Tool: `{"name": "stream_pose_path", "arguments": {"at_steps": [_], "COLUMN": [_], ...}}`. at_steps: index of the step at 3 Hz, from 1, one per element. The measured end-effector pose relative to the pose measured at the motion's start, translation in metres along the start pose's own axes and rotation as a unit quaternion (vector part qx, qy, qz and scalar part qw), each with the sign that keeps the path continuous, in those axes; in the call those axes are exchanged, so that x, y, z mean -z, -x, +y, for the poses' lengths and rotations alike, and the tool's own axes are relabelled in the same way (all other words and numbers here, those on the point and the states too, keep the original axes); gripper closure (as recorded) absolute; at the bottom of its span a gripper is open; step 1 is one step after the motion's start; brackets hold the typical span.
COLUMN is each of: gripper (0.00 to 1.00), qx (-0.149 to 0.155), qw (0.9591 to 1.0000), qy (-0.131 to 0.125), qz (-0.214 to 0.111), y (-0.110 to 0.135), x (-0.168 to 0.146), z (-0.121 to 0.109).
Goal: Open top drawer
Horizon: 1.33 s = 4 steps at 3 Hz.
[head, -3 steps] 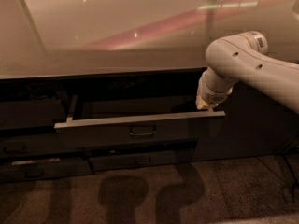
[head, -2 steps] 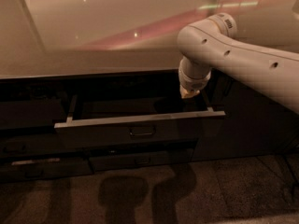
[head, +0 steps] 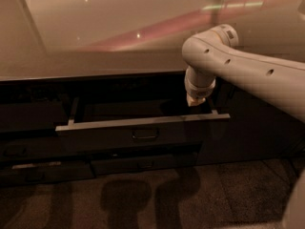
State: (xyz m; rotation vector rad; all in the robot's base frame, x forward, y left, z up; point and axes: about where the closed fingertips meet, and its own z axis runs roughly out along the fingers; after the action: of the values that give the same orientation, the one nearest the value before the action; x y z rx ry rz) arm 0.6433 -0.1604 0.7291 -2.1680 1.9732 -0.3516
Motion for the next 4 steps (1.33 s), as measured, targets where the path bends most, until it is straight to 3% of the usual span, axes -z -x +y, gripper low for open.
{"name": "stream_pose_path", "arguments": {"at_steps": [1,2,3,4], "gripper": [1.00,1.00,1.00,1.00], "qx": [-0.006,0.006,0.006,0.004], "qw": [0.9999,0.9996,0.9996,0.9990], "qy": [0.014,0.023,0.024,0.044], "qz": [0.007,-0.012,-0.012,0.000], "y": [-0.011,-0.009,-0.009,-0.013], "x": [-0.025,-0.045,-0.045,-0.062], "z": [0.004,0.010,0.010,0.010]}}
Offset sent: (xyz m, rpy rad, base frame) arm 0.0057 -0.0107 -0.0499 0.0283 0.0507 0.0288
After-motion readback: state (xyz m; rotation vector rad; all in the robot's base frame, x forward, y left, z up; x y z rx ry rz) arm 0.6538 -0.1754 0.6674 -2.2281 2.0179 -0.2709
